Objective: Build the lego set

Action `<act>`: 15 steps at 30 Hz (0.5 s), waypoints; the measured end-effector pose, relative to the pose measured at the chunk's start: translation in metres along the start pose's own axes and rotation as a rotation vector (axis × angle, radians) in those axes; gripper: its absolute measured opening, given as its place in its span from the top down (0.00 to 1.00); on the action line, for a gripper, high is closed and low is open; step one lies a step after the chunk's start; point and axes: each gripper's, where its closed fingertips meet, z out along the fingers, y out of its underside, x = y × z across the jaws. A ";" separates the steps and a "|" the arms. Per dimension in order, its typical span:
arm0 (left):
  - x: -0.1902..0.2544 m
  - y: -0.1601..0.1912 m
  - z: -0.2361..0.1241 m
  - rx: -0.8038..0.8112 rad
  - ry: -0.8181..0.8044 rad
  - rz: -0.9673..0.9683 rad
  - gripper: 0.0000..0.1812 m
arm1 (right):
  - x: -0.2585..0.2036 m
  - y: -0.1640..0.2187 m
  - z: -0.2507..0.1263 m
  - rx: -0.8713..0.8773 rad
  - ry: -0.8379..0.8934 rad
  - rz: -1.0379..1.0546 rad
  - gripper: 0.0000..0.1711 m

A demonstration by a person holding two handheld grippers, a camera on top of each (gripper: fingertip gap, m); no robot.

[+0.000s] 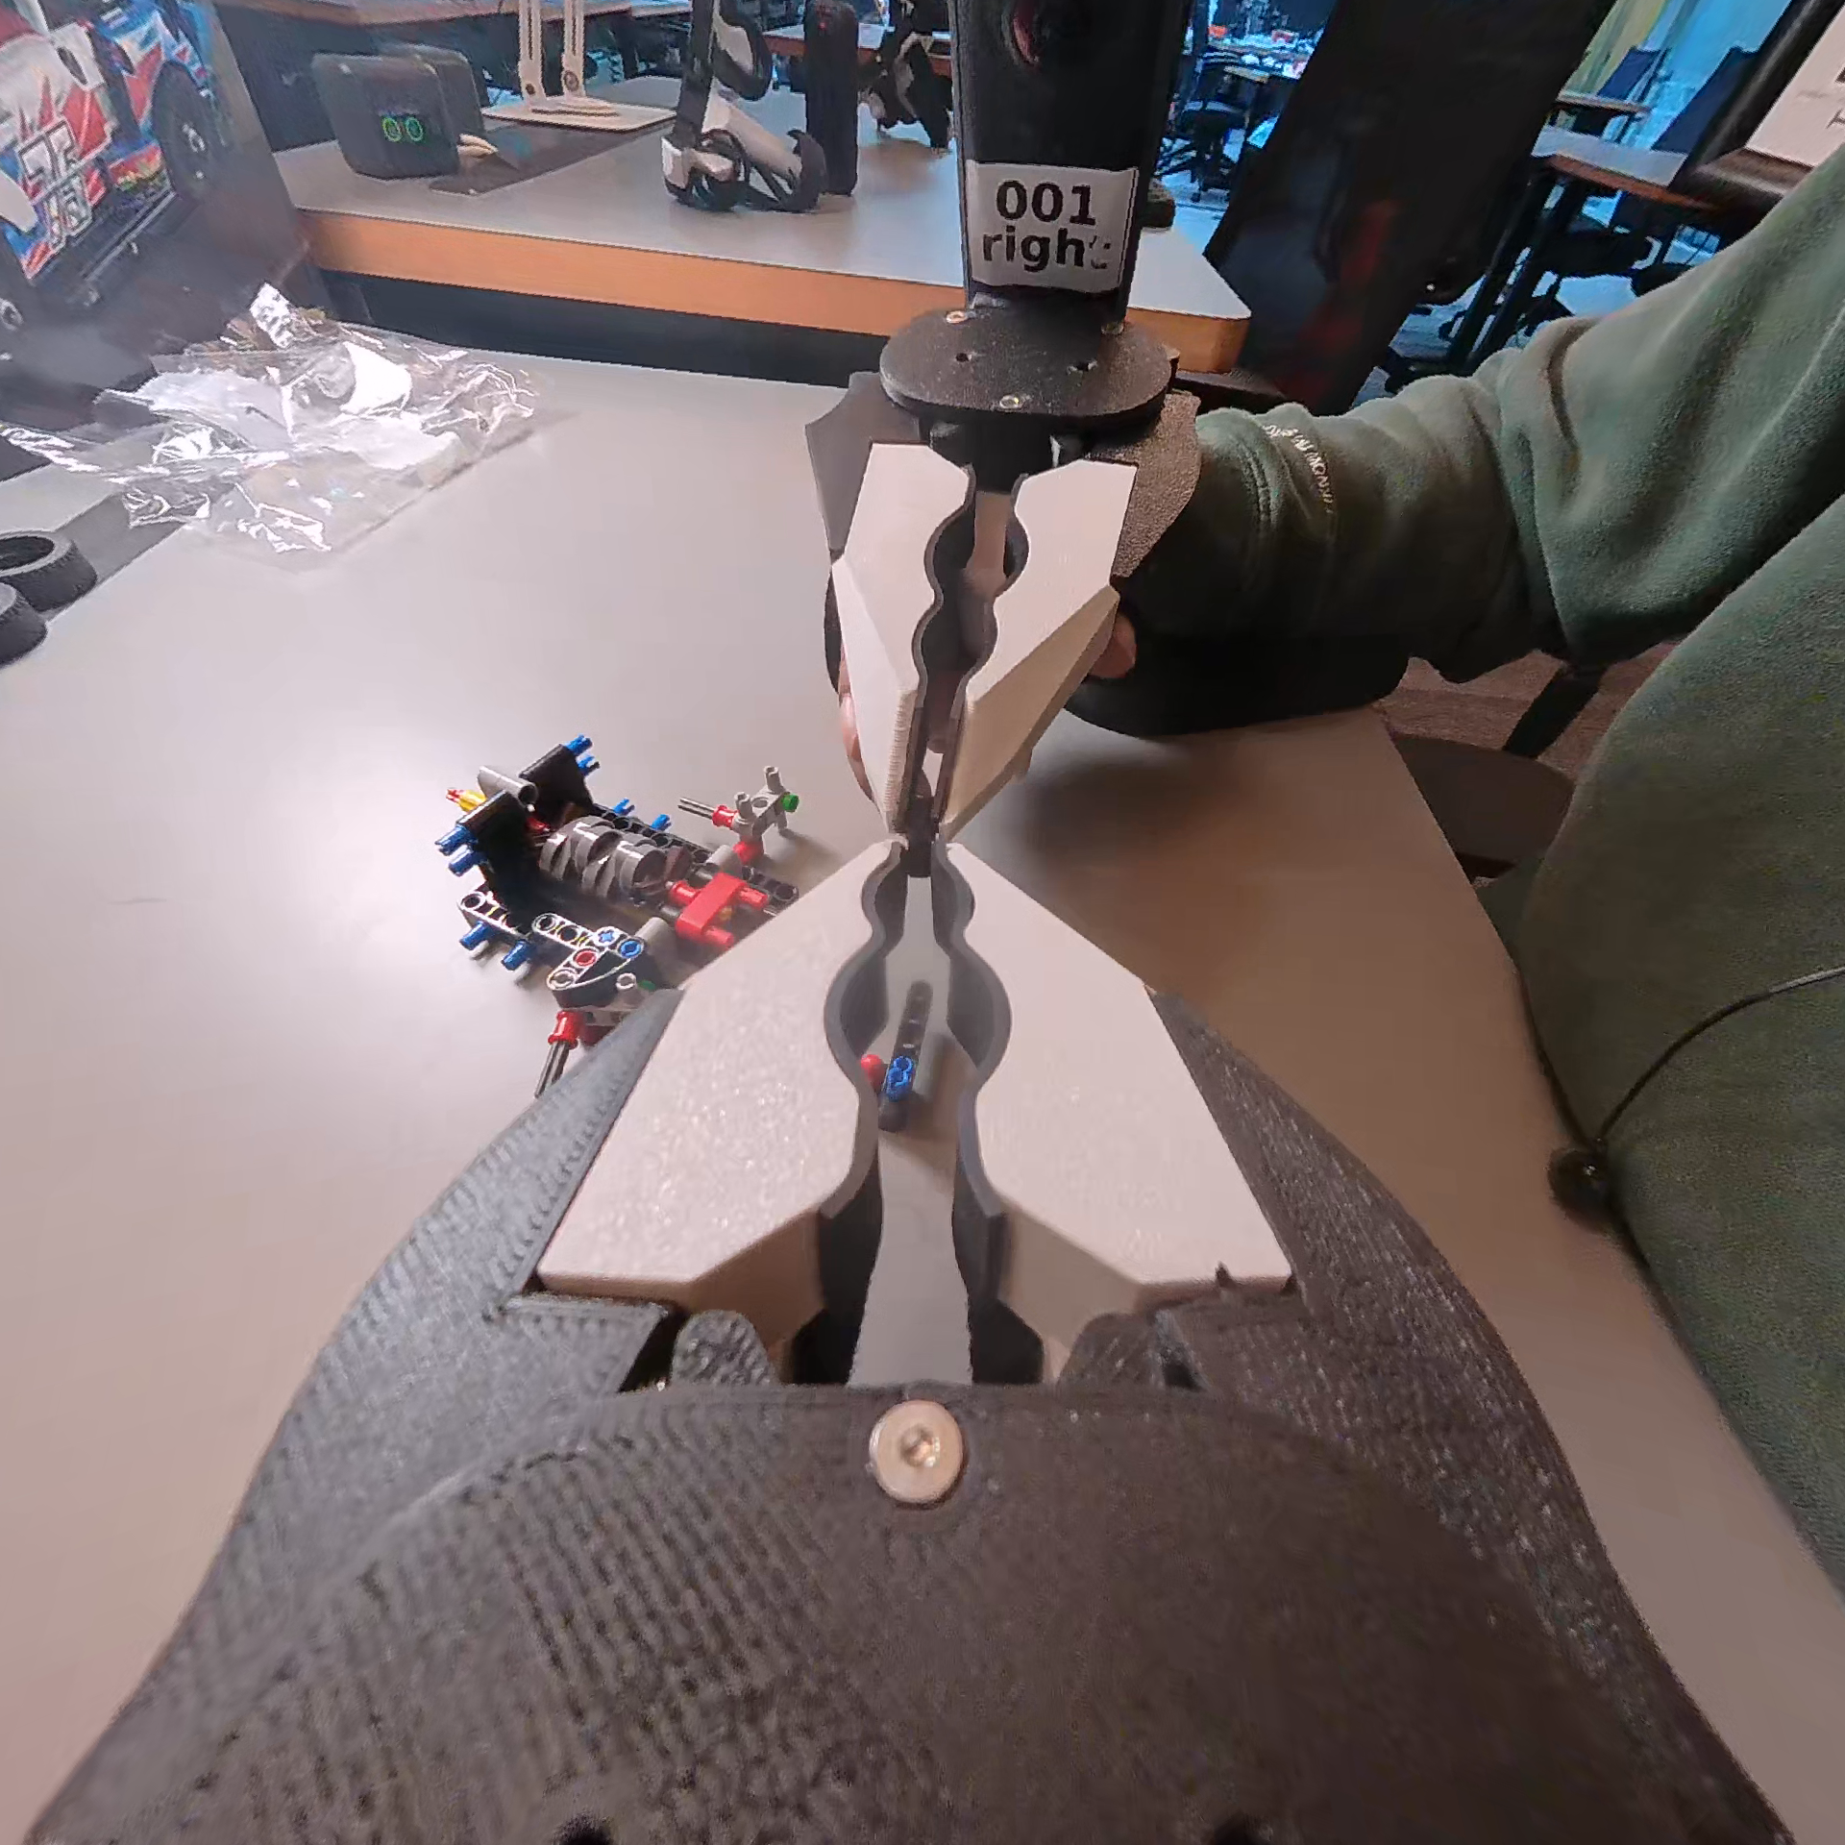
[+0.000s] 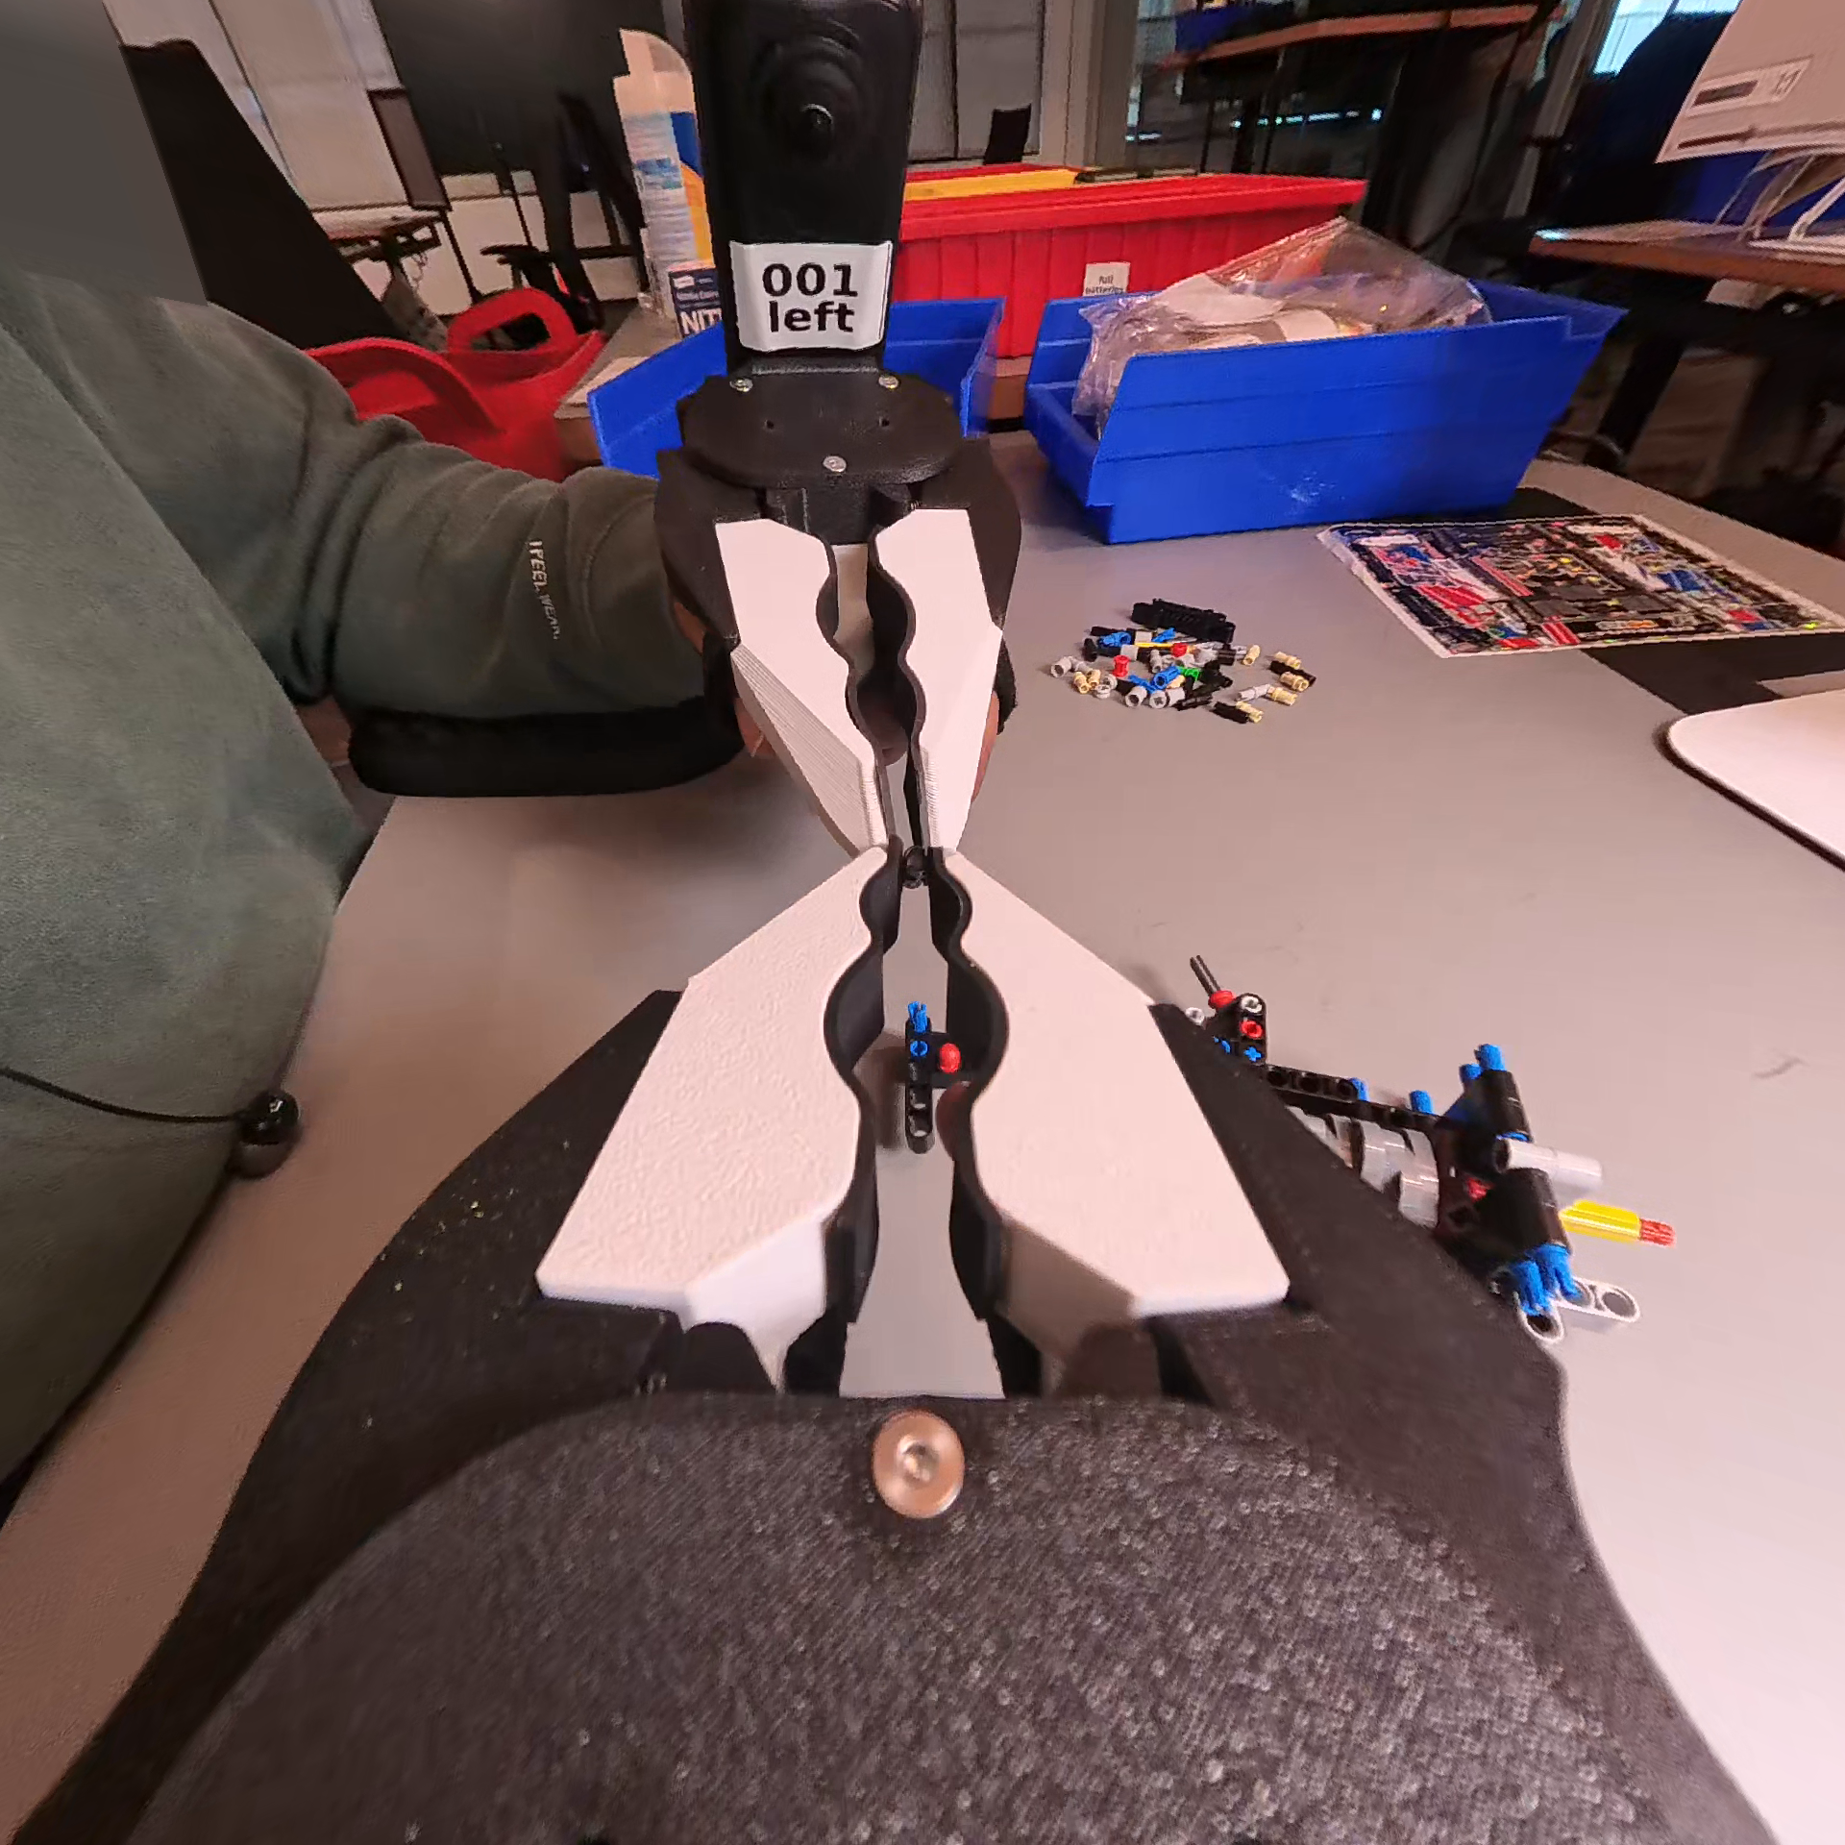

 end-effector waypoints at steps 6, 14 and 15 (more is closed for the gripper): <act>-0.006 0.024 0.005 -0.116 -0.041 0.057 0.85 | 0.009 0.017 -0.007 -0.144 0.032 -0.014 0.99; -0.006 0.073 0.028 -0.364 -0.052 0.235 0.86 | -0.001 0.058 -0.006 -0.359 -0.007 -0.081 0.99; -0.007 0.076 0.029 -0.384 -0.053 0.245 0.88 | 0.000 0.059 -0.006 -0.365 -0.006 -0.084 0.99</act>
